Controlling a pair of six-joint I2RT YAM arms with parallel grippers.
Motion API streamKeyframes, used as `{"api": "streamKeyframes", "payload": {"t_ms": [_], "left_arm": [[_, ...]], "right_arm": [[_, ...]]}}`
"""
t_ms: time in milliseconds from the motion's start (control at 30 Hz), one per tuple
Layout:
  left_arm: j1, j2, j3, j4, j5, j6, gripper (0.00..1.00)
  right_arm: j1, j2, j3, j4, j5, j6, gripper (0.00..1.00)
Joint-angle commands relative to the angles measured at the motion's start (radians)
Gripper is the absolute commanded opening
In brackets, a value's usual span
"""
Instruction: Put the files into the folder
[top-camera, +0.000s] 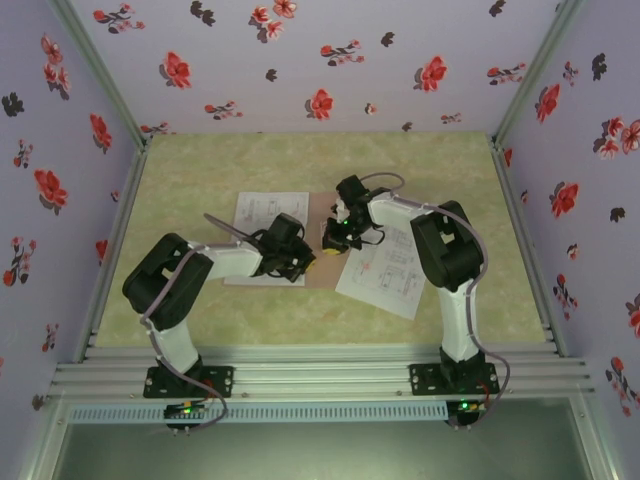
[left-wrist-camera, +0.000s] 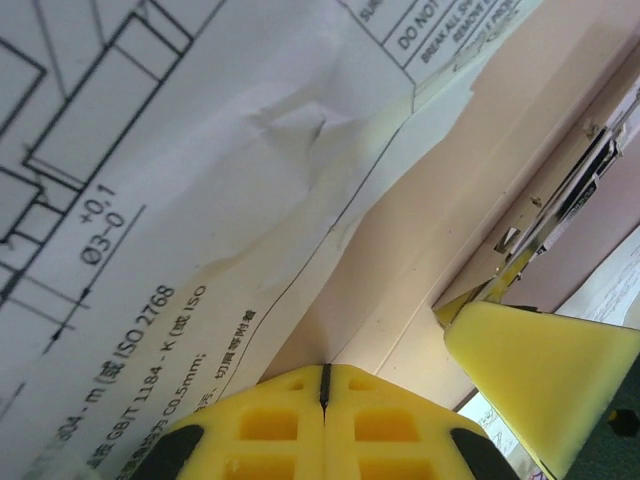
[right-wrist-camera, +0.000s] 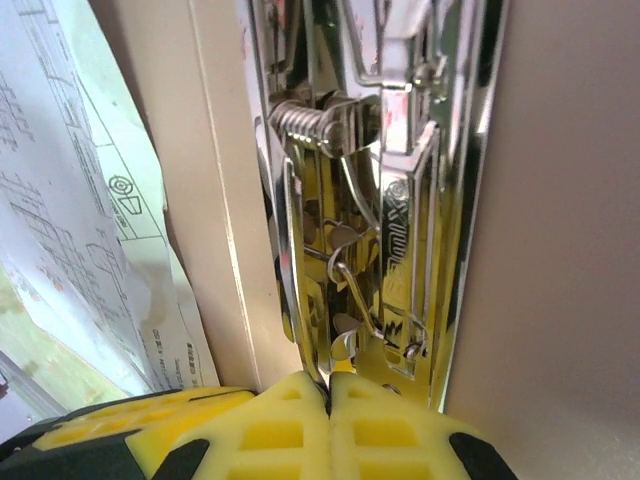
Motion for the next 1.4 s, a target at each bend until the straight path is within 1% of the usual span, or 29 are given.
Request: {"api": "streamKeyframes", "payload": {"t_ms": [0, 167, 300, 633, 900, 1033, 1167, 1267, 1367], "left_arm": [[0.007, 0.024, -0.067, -0.202, -0.061, -0.031, 0.0], [0.008, 0.021, -0.069, -0.203, -0.068, -0.041, 0.0], [0.007, 0.019, -0.073, -0.205, -0.075, -0.05, 0.0], [0.005, 0.01, -0.091, -0.203, -0.089, -0.078, 0.0], [0.002, 0.011, -0.09, -0.205, -0.094, -0.091, 0.0], [-0.001, 0.01, -0.089, -0.205, -0.094, -0.091, 0.0], [-0.009, 0.007, -0.056, -0.212, -0.091, -0.067, 0.0], [-0.016, 0.006, -0.011, -0.22, -0.082, -0.058, 0.0], [-0.018, 0.008, 0.028, -0.242, -0.082, -0.048, 0.0]], "right_arm": [[-0.055, 0.099, -0.027, -0.192, 0.266, -0.07, 0.0], [-0.055, 0.132, 0.009, -0.252, 0.324, -0.086, 0.0], [-0.056, 0.155, 0.046, -0.324, 0.413, -0.127, 0.0], [-0.051, 0.127, 0.072, -0.341, 0.48, -0.229, 0.0], [-0.042, 0.209, 0.102, -0.402, 0.582, -0.247, 0.0], [-0.035, 0.233, 0.103, -0.409, 0.607, -0.264, 0.0], [-0.03, 0.247, 0.106, -0.413, 0.598, -0.26, 0.0], [0.009, 0.271, 0.151, -0.465, 0.661, -0.271, 0.0], [0.006, 0.256, 0.139, -0.431, 0.609, -0.243, 0.0]]}}
